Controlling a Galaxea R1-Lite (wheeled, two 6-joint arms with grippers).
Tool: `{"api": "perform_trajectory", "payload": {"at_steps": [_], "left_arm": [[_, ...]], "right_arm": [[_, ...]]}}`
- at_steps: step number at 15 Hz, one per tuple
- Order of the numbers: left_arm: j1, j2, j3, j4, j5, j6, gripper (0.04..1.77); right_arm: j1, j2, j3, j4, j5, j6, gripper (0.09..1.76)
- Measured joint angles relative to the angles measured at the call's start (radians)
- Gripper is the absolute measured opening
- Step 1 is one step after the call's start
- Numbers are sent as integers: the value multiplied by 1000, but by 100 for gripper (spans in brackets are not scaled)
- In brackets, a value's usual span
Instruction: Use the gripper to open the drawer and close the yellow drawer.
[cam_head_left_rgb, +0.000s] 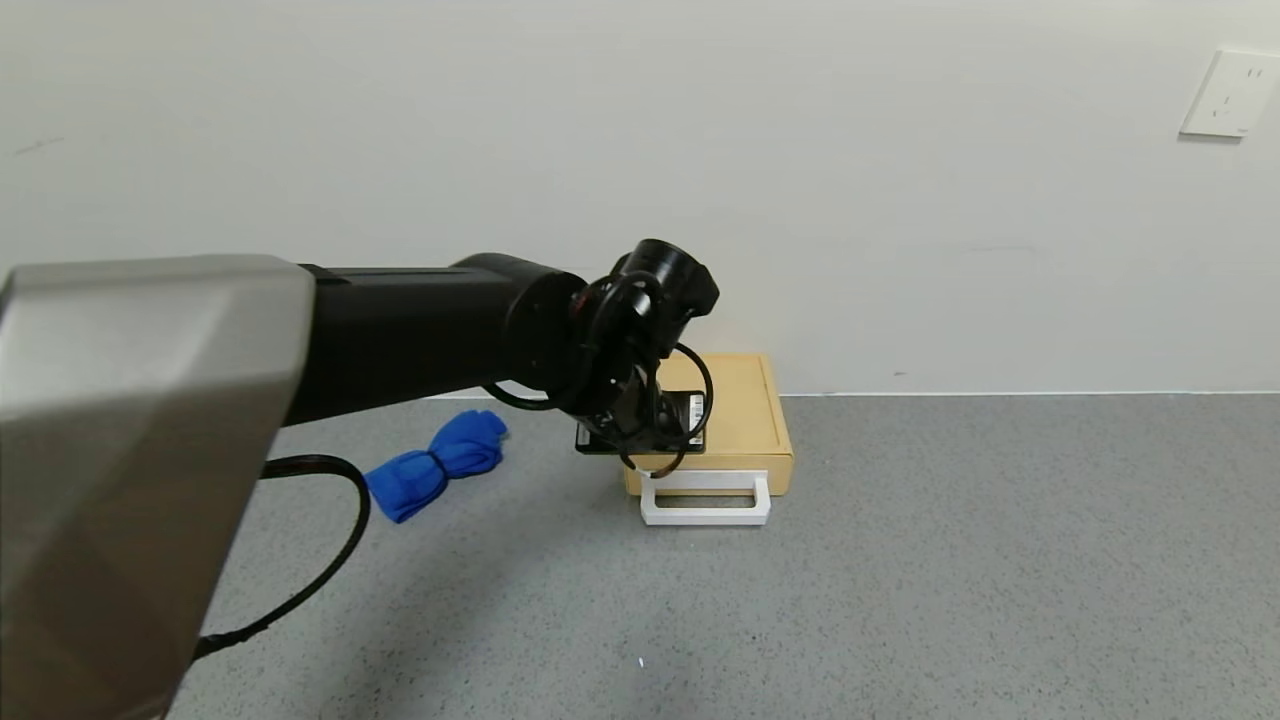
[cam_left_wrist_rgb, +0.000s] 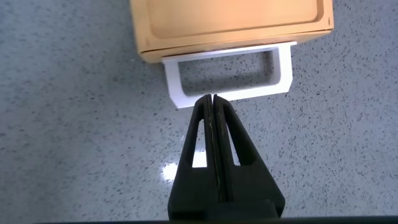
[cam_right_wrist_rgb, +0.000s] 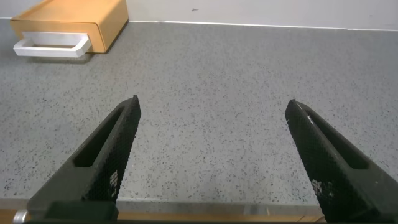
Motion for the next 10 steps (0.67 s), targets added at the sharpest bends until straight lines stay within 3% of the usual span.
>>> {"api": "perform_trajectory", "payload": {"at_steps": [3, 6, 10], "left_arm": [[39, -89, 73, -4, -24, 51, 11], [91, -213, 197, -29, -120, 110, 11], [171, -442, 509, -247, -263, 219, 11]], "right_arm": [[0, 0, 0, 0, 0, 0, 171], [0, 0, 0, 0, 0, 0, 171], [0, 0, 0, 0, 0, 0, 171]]}}
